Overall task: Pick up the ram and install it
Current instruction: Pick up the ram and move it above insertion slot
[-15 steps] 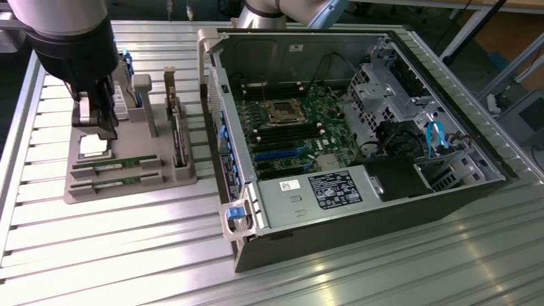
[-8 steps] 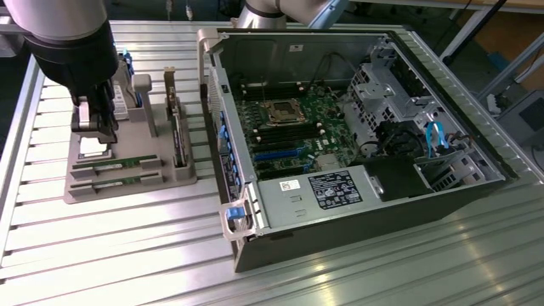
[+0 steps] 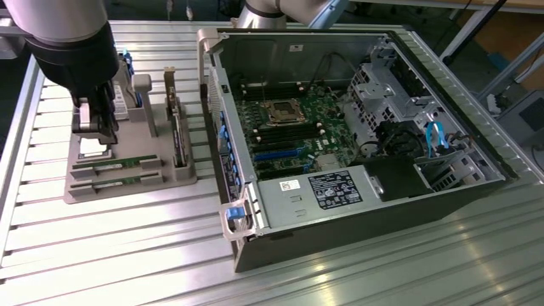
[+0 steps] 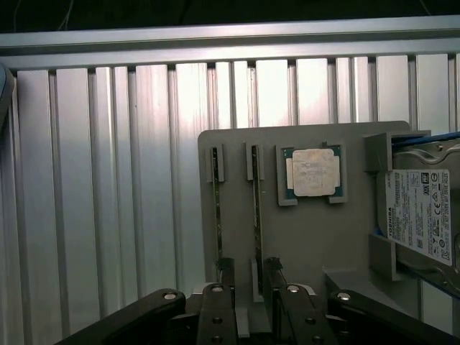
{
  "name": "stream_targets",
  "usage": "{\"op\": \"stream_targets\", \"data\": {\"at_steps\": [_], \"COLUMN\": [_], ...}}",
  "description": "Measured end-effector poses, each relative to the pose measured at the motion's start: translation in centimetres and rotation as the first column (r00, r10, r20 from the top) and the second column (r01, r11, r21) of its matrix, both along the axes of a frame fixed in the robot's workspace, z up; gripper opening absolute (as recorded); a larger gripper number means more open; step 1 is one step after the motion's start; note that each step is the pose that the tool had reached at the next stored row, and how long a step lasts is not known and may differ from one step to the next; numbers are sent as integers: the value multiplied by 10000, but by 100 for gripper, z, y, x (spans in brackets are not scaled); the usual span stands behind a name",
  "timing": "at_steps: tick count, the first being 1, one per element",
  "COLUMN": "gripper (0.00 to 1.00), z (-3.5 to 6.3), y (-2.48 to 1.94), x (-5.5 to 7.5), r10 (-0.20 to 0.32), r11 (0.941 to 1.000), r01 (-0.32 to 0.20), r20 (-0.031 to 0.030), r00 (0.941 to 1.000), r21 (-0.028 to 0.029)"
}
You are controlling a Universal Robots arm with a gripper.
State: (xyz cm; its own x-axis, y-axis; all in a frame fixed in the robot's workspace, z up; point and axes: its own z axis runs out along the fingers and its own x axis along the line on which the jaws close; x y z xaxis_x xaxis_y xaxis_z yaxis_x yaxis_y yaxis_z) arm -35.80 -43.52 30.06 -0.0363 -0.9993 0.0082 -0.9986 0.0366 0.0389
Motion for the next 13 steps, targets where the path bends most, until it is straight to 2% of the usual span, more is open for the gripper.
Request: {"op": "stream_targets", "data": {"at_steps": [6, 8, 13], "gripper": [30, 30, 30], "z": [-103, -165, -231], "y": [0, 0, 0], "x": [0, 0, 0], "r10": [0, 0, 0], "r11": [10000, 10000, 10000], "r01": [0, 0, 0], "r20": [-2, -1, -1], "r00": [10000, 10000, 10000], "r21": [-2, -2, -2]}}
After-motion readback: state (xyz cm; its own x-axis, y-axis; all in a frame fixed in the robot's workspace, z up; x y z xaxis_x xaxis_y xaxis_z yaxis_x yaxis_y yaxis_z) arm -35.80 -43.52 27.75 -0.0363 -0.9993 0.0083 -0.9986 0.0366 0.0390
